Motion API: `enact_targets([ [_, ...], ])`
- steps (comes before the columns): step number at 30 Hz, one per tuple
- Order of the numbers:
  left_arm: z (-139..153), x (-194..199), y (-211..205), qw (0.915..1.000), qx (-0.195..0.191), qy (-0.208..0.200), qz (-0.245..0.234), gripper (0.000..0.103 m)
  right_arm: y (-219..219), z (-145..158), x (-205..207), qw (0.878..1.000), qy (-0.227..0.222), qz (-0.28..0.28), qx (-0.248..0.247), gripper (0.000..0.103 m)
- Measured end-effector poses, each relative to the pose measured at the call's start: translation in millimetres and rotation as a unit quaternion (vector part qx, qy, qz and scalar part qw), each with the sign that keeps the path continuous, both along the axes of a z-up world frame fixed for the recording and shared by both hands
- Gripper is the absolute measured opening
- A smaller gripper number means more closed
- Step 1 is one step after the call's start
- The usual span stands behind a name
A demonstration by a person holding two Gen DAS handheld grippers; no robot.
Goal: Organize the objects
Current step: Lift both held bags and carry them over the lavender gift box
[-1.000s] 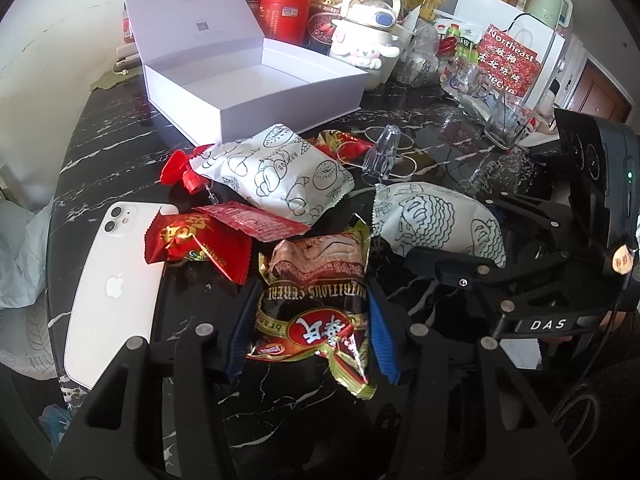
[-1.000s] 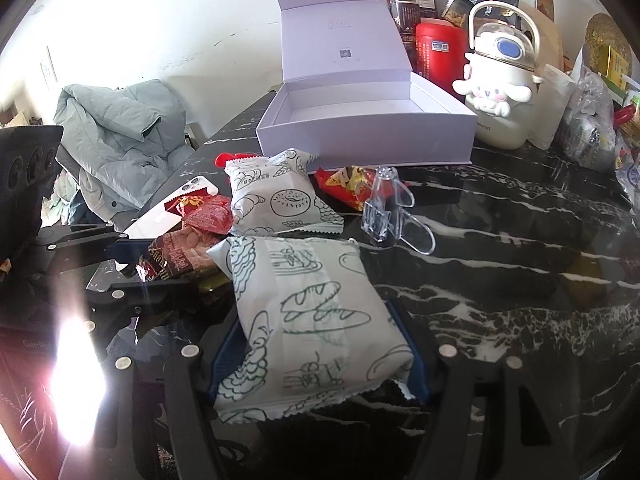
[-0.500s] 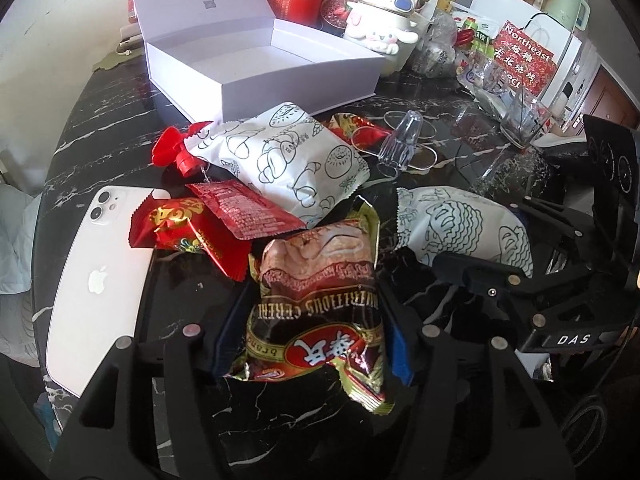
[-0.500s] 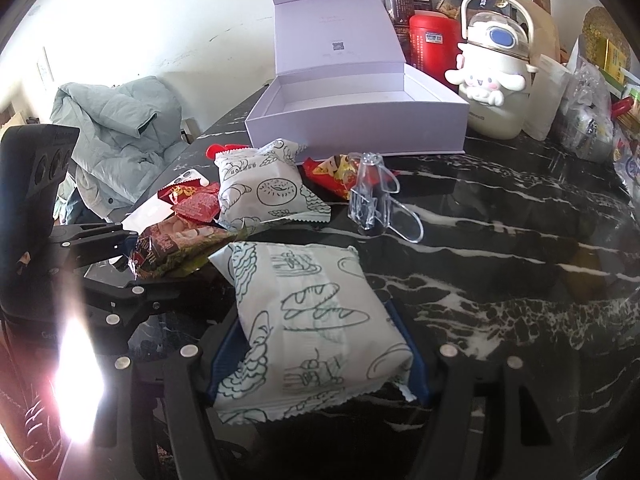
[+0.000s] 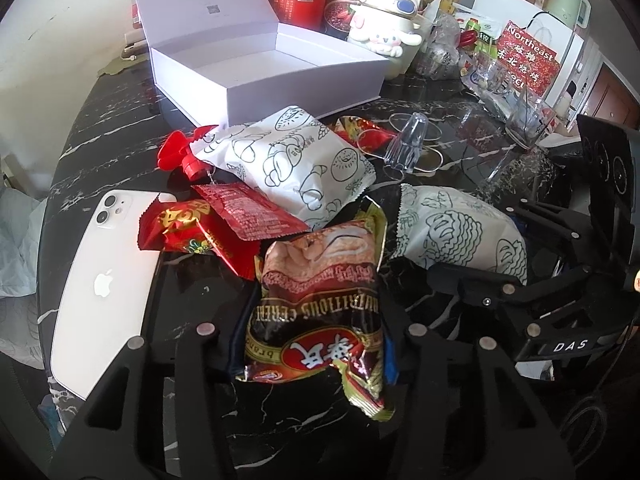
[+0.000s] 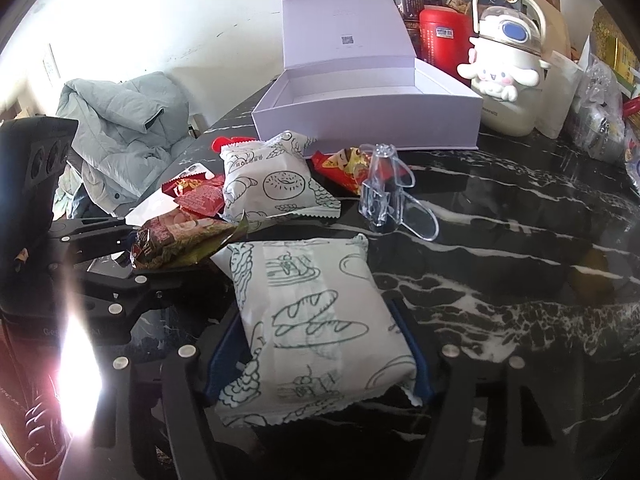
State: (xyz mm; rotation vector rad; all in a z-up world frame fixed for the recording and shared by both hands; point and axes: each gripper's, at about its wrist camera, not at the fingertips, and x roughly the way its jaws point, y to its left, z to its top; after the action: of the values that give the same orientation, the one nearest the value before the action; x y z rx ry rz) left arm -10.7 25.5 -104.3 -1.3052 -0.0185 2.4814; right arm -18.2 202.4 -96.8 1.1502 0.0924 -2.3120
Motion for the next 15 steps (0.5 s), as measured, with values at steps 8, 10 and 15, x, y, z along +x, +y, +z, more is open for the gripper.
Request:
enact_targets([
  [8, 11, 8, 0, 0.9999, 0.011, 0.008, -0.006, 0.046, 3, 8, 4, 1.000, 0.004, -0.008, -0.010, 0.063],
  [10, 17, 11, 2, 0.9998, 0.004, 0.017, -0.009, 0.046, 3, 12, 6, 1.000, 0.009, -0.006, -0.010, 0.062],
  [15, 24, 13, 3, 0.9998, 0.002, 0.020, -0.007, 0.046, 3, 23, 13, 1.000, 0.026, -0.005, -0.009, 0.062],
])
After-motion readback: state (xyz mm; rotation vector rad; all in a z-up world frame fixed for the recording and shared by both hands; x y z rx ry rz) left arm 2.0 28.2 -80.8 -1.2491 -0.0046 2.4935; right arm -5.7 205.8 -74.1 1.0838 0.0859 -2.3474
